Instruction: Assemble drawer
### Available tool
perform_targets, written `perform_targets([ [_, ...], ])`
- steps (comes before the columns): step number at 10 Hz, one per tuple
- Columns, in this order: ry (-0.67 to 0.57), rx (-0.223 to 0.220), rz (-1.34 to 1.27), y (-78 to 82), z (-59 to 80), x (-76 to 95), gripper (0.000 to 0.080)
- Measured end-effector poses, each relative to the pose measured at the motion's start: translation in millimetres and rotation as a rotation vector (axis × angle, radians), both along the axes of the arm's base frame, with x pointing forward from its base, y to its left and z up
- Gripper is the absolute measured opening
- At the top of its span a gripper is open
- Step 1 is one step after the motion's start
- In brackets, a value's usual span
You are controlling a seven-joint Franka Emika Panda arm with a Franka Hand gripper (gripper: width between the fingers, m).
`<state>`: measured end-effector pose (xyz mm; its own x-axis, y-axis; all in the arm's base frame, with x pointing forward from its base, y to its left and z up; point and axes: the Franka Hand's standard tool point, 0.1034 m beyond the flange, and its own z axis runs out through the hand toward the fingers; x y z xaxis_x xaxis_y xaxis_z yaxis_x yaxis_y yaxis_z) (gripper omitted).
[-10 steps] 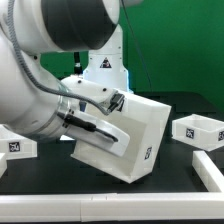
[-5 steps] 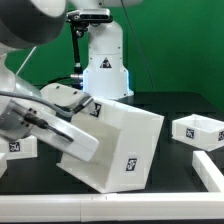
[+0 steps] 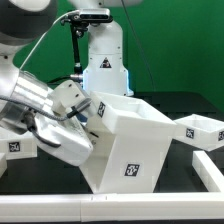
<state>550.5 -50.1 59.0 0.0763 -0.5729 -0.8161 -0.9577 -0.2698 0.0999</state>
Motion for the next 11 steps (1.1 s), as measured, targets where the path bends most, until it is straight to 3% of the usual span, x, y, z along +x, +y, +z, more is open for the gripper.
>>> perform_targets([
  [4, 0.023, -0.041, -0.038, 46.1, -10.8, -0.3, 0.0032],
  [7, 0.007, -0.031, -0.028, 44.1, -9.3, 0.0, 0.0033],
  [9, 0.063, -0.019, -0.085, 62.3, -8.2, -3.9, 0.0033],
  [11, 0.068, -0.006, -0.126, 68.0, -9.4, -2.9, 0.0033],
])
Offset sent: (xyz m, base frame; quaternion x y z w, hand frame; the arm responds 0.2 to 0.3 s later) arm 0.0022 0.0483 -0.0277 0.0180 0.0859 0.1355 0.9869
